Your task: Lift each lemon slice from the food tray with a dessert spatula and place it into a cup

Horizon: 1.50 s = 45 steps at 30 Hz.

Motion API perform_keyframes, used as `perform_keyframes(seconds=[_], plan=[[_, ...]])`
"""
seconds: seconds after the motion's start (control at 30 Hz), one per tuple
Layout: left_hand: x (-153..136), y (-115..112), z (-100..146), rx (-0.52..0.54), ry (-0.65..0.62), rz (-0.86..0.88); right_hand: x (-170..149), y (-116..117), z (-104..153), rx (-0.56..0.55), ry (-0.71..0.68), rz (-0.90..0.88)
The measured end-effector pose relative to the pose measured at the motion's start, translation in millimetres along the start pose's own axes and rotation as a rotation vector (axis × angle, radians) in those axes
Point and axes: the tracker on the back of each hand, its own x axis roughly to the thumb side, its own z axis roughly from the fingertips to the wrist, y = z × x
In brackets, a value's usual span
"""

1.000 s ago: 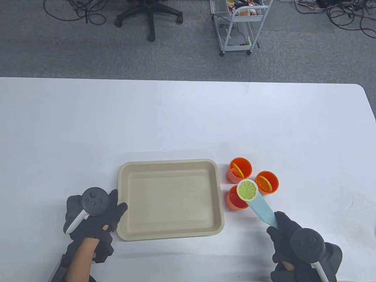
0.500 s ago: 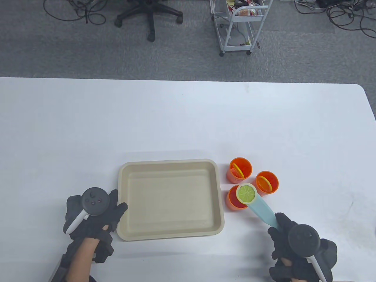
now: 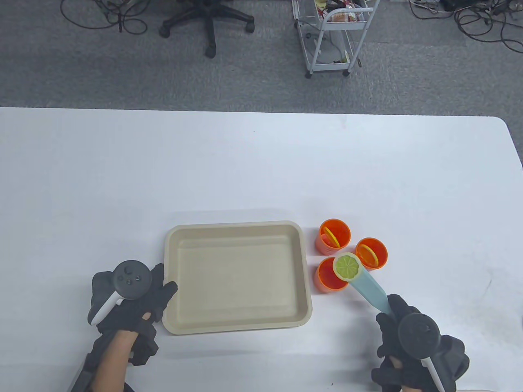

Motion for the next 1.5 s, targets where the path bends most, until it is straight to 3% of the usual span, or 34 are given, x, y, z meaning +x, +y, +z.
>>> perform_keyframes(seconds=[0.67,0.87,1.23,1.5], plan=[[0,0,0,0.001,0.001,-0.002,-1,-1,3,-0.075,0.038,0.012],[0,0,0,0.0,0.002,0.0,4,-7,6,-0.099,-0.008,-0.047],[0,0,0,0.0,0.002,-0.001,62,-18,21,-0.065,-0.228,-0.095],[0,0,-1,-0.001,0.001,-0.006,139,-3,32,-0.002,-0.385,0.043]])
